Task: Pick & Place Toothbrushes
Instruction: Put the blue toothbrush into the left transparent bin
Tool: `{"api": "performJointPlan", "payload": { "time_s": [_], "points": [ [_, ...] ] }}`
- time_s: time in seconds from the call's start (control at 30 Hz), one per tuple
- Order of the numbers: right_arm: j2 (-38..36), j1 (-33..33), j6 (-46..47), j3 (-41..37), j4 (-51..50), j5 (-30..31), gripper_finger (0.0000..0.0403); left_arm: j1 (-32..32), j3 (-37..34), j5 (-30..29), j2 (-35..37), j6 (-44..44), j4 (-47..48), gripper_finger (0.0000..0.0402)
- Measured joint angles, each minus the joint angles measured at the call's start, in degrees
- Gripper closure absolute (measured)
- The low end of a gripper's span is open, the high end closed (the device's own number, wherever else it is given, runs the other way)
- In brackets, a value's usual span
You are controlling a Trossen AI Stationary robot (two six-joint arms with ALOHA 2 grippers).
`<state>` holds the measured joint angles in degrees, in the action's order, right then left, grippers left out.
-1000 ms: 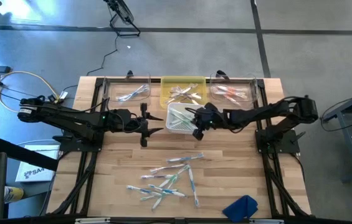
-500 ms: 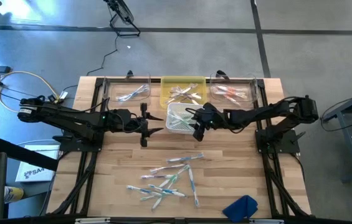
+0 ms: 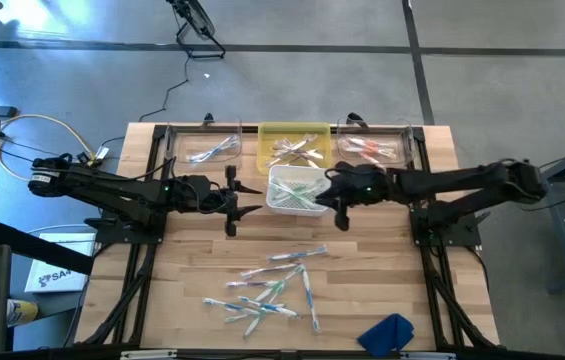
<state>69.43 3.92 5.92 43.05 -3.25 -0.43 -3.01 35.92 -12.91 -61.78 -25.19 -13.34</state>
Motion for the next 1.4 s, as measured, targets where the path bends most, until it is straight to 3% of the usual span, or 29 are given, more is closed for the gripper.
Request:
{"api": "performJointPlan", "payload": {
  "time_s": [0.1,0.33,0.6,0.87,1.4],
  "points": [
    [-2.64,-1.18,-1.41,0.0,-4.3,0.89,0.0393,0.0,0.0,0.0,0.0,0.0,0.19,0.0238],
    [-7.32,-5.43,-1.11,-1.43,-7.07,7.47,0.04,-0.03,0.0,0.0,0.0,0.0,0.3,0.0238],
    [-15.12,-7.4,0.91,-15.74,12.71,7.58,0.04,-0.03,0.0,0.0,0.0,0.01,0.65,0.0238],
    [-21.96,-7.42,1.35,-26.94,34.2,0.66,0.04,-0.02,0.0,0.9,0.0,3.24,0.92,0.0238],
    [-22.51,-7.42,1.35,-29.59,36.32,-2.85,0.04,-1.43,0.02,7.05,-0.42,10.72,4.17,0.0238]
  ]
}}
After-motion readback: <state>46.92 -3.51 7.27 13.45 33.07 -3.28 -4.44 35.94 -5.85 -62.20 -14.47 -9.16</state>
